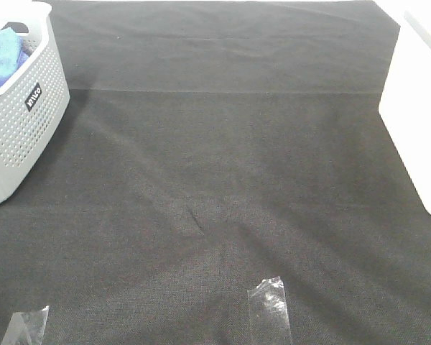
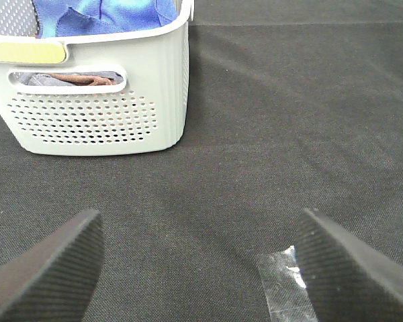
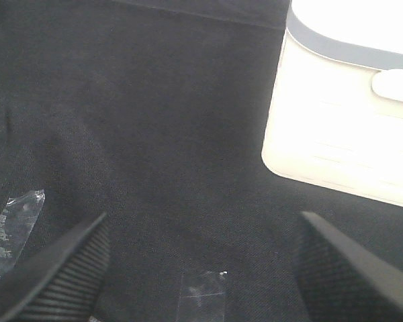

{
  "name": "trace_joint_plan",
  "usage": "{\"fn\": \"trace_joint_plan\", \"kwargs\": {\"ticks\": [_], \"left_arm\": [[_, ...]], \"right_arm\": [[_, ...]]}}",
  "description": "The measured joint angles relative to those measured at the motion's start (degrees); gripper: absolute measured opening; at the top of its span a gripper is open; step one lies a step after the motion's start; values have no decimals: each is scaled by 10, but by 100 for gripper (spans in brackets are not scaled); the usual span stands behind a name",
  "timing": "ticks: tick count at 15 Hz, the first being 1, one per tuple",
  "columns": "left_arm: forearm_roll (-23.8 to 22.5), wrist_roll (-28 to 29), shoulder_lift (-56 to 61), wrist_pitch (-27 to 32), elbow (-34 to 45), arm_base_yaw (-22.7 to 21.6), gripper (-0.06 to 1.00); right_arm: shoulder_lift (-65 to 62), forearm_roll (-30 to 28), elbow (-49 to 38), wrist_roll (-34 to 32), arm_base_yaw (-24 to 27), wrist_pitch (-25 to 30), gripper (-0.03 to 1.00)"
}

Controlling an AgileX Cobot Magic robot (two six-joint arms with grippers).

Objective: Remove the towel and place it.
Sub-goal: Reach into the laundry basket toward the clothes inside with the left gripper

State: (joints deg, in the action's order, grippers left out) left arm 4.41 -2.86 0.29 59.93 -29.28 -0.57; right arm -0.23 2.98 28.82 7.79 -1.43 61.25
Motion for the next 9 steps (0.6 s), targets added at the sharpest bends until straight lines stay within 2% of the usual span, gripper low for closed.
{"fn": "trace_joint_plan", "kwargs": {"ticks": [9], "left_arm": [[0, 0, 0, 0, 0, 0, 75]], "right_arm": [[0, 0, 0, 0, 0, 0, 75]]}}
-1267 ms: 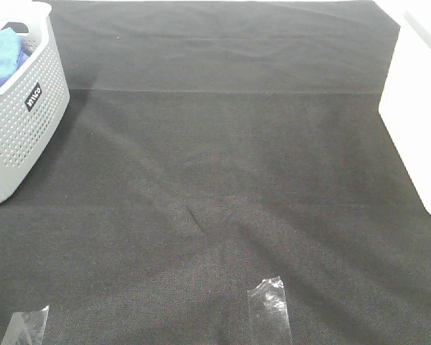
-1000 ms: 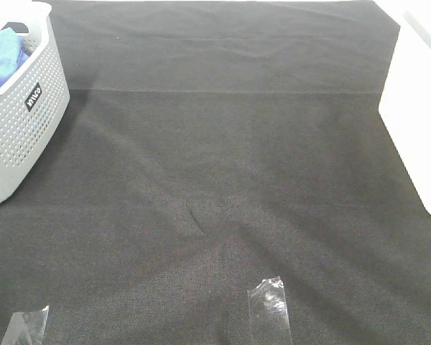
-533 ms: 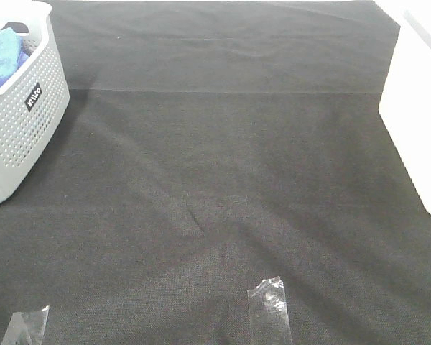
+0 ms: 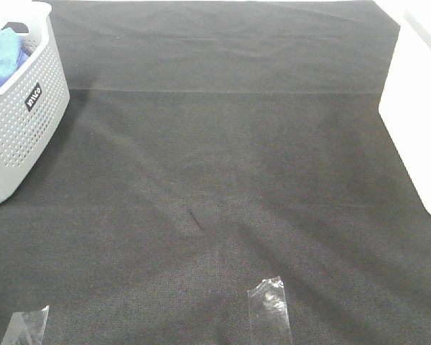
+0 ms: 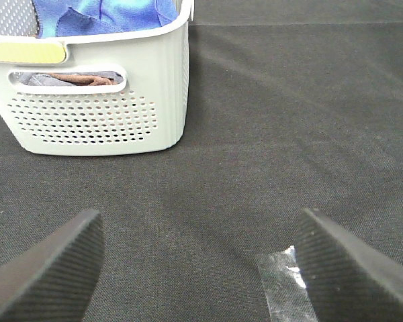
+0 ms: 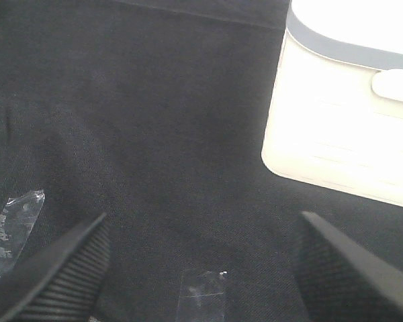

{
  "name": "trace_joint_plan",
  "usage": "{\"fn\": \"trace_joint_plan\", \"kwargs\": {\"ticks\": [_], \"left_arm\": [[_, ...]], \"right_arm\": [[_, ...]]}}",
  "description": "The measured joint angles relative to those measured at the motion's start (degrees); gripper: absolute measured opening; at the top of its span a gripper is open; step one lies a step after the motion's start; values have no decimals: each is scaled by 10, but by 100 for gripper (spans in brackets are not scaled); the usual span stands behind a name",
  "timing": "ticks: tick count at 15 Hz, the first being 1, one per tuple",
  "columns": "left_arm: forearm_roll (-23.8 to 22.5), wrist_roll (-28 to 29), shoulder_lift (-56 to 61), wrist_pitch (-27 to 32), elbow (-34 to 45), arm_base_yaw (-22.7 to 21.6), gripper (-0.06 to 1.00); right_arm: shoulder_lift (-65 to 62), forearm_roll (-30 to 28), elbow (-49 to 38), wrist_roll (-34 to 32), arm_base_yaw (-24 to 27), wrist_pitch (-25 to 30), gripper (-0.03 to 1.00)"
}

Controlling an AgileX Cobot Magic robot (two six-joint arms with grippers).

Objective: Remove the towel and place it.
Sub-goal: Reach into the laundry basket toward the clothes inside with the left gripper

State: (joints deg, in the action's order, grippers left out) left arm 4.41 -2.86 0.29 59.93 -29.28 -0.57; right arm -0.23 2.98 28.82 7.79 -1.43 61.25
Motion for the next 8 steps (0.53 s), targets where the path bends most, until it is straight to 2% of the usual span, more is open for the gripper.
{"fn": "trace_joint_plan", "kwargs": {"ticks": [8], "left_arm": [[0, 0, 0, 0, 0, 0, 75]], "right_arm": [[0, -1, 0, 0, 0, 0, 75]]}}
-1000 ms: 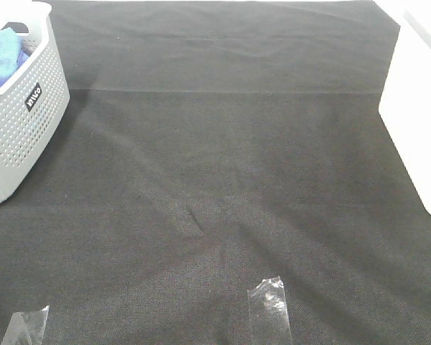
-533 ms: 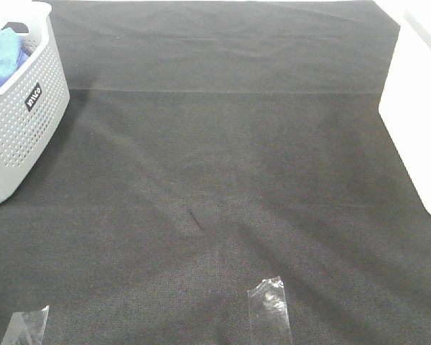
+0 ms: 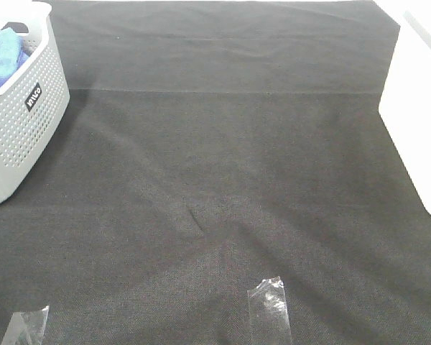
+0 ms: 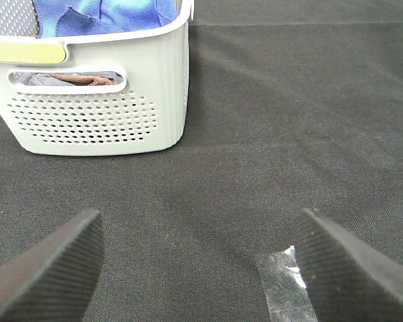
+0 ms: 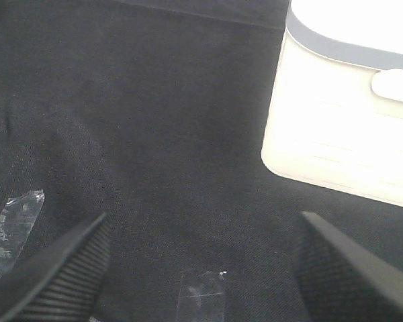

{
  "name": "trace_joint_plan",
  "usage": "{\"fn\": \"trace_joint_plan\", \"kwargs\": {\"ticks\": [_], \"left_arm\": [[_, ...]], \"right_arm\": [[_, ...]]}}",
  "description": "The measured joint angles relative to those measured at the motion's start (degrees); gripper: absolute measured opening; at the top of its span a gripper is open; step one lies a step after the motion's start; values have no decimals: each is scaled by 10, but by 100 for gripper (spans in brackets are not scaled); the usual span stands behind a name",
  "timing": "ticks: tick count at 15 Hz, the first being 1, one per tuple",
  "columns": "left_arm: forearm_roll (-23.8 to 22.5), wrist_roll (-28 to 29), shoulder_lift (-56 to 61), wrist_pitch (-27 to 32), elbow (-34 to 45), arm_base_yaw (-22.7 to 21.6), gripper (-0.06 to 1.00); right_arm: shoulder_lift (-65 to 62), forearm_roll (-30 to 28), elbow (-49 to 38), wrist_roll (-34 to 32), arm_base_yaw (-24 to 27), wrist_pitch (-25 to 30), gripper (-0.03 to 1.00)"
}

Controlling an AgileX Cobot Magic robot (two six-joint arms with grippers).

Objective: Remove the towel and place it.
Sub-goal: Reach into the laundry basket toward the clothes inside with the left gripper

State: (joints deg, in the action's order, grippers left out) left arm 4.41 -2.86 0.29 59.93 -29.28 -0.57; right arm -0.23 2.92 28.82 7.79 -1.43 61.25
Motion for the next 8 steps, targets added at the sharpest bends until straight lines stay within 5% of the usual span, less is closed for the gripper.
{"fn": "trace_joint_plan", "kwargs": {"ticks": [8], "left_arm": [[0, 0, 0, 0, 0, 0, 75]], "right_arm": [[0, 0, 0, 0, 0, 0, 75]]}}
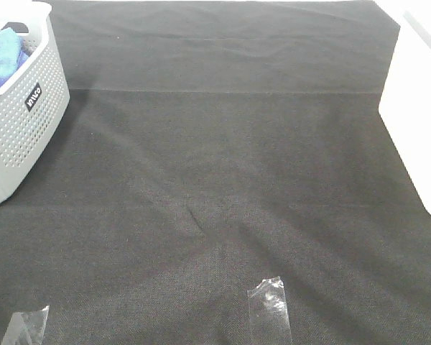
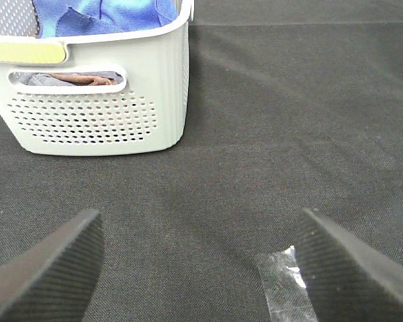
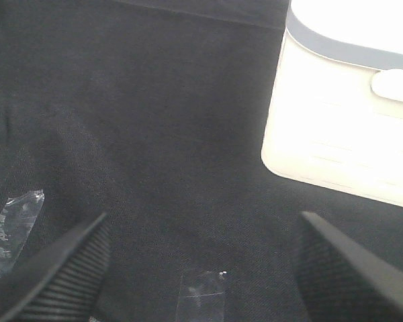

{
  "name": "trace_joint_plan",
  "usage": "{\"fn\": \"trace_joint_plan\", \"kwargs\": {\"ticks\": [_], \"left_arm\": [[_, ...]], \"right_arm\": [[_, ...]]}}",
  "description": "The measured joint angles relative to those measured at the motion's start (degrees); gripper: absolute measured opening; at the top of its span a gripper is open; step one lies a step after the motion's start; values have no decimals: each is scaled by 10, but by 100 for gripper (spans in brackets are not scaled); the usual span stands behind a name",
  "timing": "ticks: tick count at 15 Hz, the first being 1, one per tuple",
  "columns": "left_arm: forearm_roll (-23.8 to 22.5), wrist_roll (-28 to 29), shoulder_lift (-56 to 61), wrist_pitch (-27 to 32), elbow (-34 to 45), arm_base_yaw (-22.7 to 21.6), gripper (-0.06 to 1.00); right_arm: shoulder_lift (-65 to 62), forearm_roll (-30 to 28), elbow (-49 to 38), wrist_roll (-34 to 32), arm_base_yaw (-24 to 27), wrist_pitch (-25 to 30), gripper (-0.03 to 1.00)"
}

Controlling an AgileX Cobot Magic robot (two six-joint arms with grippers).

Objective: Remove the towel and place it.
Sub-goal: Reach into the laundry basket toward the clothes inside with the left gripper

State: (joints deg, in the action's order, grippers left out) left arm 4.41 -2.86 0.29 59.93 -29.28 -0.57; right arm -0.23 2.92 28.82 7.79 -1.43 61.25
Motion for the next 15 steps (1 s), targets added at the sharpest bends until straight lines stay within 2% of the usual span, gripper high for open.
{"fn": "trace_joint_plan", "kwargs": {"ticks": [15], "left_arm": [[0, 0, 0, 0, 0, 0, 75]], "right_arm": [[0, 0, 0, 0, 0, 0, 75]]}}
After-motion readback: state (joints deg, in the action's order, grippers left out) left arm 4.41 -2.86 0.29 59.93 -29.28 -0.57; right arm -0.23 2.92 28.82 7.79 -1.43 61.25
